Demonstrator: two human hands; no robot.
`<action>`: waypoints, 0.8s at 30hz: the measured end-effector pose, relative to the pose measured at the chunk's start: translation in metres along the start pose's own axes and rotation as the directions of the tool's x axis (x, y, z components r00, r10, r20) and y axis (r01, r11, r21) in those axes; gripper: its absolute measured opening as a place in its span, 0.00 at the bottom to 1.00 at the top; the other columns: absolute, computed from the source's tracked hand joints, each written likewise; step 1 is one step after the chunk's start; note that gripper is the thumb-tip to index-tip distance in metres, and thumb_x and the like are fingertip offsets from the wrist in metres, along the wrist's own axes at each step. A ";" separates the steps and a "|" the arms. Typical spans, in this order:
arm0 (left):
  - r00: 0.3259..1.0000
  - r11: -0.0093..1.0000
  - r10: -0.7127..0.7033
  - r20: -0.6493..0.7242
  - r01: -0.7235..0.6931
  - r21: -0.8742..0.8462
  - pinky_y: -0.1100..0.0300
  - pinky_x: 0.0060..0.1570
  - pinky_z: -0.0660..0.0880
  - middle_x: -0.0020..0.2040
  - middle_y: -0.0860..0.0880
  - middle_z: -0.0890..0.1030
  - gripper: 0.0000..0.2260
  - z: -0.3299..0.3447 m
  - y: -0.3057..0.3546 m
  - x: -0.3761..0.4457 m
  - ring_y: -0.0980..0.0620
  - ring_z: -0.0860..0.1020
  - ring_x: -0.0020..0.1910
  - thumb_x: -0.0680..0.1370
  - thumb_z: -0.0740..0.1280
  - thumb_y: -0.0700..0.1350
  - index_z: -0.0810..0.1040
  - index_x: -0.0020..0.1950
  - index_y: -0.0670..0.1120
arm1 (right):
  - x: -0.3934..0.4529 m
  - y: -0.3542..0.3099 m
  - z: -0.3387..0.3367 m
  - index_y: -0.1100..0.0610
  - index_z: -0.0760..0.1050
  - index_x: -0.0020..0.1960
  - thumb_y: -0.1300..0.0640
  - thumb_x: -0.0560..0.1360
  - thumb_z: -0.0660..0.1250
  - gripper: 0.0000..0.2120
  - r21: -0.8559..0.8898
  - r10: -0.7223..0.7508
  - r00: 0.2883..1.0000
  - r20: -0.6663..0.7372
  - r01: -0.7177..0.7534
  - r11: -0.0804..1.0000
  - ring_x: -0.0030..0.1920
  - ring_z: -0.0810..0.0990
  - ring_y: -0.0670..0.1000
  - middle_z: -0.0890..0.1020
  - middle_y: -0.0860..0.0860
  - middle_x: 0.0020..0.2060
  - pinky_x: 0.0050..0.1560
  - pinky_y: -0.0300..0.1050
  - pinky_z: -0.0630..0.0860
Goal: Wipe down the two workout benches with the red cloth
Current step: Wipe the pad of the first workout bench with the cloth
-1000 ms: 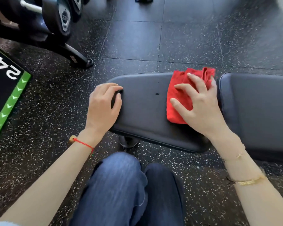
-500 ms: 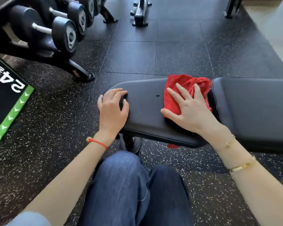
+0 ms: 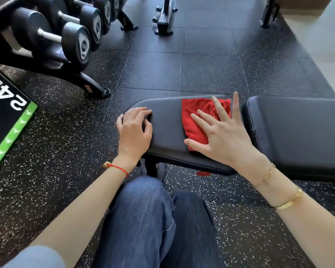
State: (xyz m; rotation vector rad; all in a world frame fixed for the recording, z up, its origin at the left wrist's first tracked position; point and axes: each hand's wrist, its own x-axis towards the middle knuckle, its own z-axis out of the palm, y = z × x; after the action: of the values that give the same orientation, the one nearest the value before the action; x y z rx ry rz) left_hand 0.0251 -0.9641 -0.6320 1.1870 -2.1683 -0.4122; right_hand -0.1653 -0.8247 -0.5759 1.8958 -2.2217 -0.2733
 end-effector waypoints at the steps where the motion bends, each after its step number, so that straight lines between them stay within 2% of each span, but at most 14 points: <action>1: 1.000 1.000 0.000 -0.002 0.000 -0.003 0.40 0.72 0.60 0.64 0.52 0.78 0.13 0.000 0.000 0.000 0.51 0.72 0.67 0.78 0.63 0.40 0.80 0.61 0.47 | 0.003 -0.002 -0.002 0.52 0.61 0.77 0.26 0.73 0.38 0.44 -0.045 -0.016 1.000 0.025 0.017 0.999 0.79 0.50 0.59 0.68 0.49 0.74 0.71 0.71 0.34; 3: 1.000 1.000 0.006 -0.005 -0.006 -0.005 0.41 0.72 0.60 0.64 0.52 0.79 0.13 0.000 -0.001 -0.001 0.51 0.72 0.67 0.78 0.63 0.40 0.80 0.61 0.48 | 0.007 -0.010 -0.001 0.58 0.57 0.78 0.28 0.74 0.38 0.45 -0.022 -0.054 0.997 0.062 0.055 0.998 0.79 0.50 0.57 0.64 0.55 0.76 0.74 0.65 0.36; 4: 1.000 1.000 0.010 -0.009 -0.010 -0.005 0.41 0.72 0.60 0.64 0.52 0.79 0.13 0.000 -0.001 -0.001 0.51 0.72 0.67 0.78 0.63 0.40 0.80 0.61 0.48 | 0.007 -0.013 0.003 0.59 0.54 0.79 0.30 0.75 0.40 0.44 0.057 -0.054 0.996 0.078 0.049 0.997 0.79 0.49 0.56 0.59 0.56 0.77 0.76 0.62 0.38; 6: 1.000 1.000 0.016 -0.017 -0.017 -0.007 0.41 0.72 0.60 0.63 0.52 0.79 0.13 0.002 -0.003 0.000 0.51 0.73 0.66 0.78 0.63 0.40 0.80 0.60 0.48 | 0.006 -0.016 0.012 0.54 0.48 0.80 0.31 0.76 0.45 0.40 0.260 0.000 0.994 0.111 -0.029 0.965 0.79 0.46 0.53 0.51 0.51 0.80 0.76 0.61 0.42; 9: 1.000 1.000 0.026 -0.017 -0.026 -0.014 0.41 0.72 0.60 0.63 0.52 0.79 0.13 0.003 -0.005 -0.001 0.51 0.73 0.67 0.78 0.64 0.40 0.80 0.60 0.47 | 0.013 -0.010 0.021 0.42 0.49 0.79 0.29 0.74 0.49 0.37 0.418 0.093 0.992 0.091 -0.123 0.900 0.79 0.43 0.54 0.49 0.43 0.79 0.75 0.65 0.44; 11: 1.000 1.000 0.025 -0.016 -0.025 -0.012 0.41 0.72 0.59 0.63 0.52 0.79 0.13 0.003 -0.004 -0.001 0.51 0.73 0.67 0.78 0.64 0.40 0.80 0.61 0.47 | 0.026 -0.010 0.021 0.39 0.51 0.78 0.29 0.73 0.52 0.36 0.442 0.139 0.985 0.106 -0.172 0.881 0.78 0.42 0.58 0.48 0.44 0.79 0.75 0.65 0.45; 14: 1.000 1.000 0.019 -0.016 -0.020 -0.019 0.43 0.73 0.58 0.64 0.52 0.79 0.13 0.003 -0.004 -0.001 0.51 0.72 0.67 0.78 0.63 0.40 0.80 0.61 0.47 | 0.042 -0.021 0.016 0.44 0.53 0.79 0.31 0.75 0.55 0.37 0.435 0.200 0.973 0.120 -0.232 0.870 0.78 0.46 0.63 0.46 0.53 0.80 0.76 0.62 0.47; 17: 1.000 1.000 0.019 -0.010 -0.019 -0.021 0.42 0.73 0.58 0.64 0.52 0.79 0.13 0.001 -0.003 -0.001 0.52 0.72 0.68 0.78 0.63 0.40 0.80 0.61 0.47 | 0.031 -0.032 0.016 0.47 0.53 0.79 0.34 0.76 0.56 0.36 0.445 0.149 0.986 0.075 -0.167 0.880 0.77 0.50 0.61 0.50 0.56 0.79 0.76 0.58 0.49; 20: 1.000 1.000 0.016 0.006 -0.016 -0.013 0.42 0.73 0.59 0.65 0.50 0.78 0.13 0.000 -0.004 -0.001 0.50 0.72 0.68 0.78 0.64 0.41 0.80 0.62 0.46 | 0.007 -0.016 0.019 0.42 0.55 0.78 0.34 0.76 0.56 0.33 0.454 0.034 0.999 0.009 -0.034 0.891 0.77 0.54 0.57 0.56 0.49 0.79 0.77 0.52 0.49; 22: 1.000 1.000 0.006 0.008 -0.006 -0.007 0.43 0.72 0.61 0.65 0.49 0.78 0.13 -0.002 -0.006 0.000 0.48 0.71 0.68 0.78 0.65 0.42 0.80 0.62 0.46 | 0.002 0.003 0.021 0.37 0.54 0.77 0.29 0.74 0.54 0.33 0.409 0.054 0.998 0.031 -0.062 0.910 0.78 0.53 0.55 0.56 0.43 0.78 0.77 0.56 0.47; 24: 1.000 1.000 -0.020 -0.008 0.020 0.003 0.44 0.71 0.62 0.64 0.49 0.77 0.13 -0.005 -0.010 0.000 0.48 0.70 0.68 0.77 0.66 0.44 0.80 0.62 0.46 | 0.008 0.014 0.025 0.33 0.52 0.76 0.27 0.73 0.52 0.33 0.379 0.137 0.986 0.093 -0.162 0.911 0.79 0.48 0.56 0.53 0.39 0.78 0.75 0.63 0.45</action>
State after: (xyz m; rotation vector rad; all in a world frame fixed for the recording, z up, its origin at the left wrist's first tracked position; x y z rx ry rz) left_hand 0.0347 -0.9694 -0.6339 1.2108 -2.1531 -0.4120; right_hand -0.1864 -0.8307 -0.5957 1.8972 -2.6042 0.1449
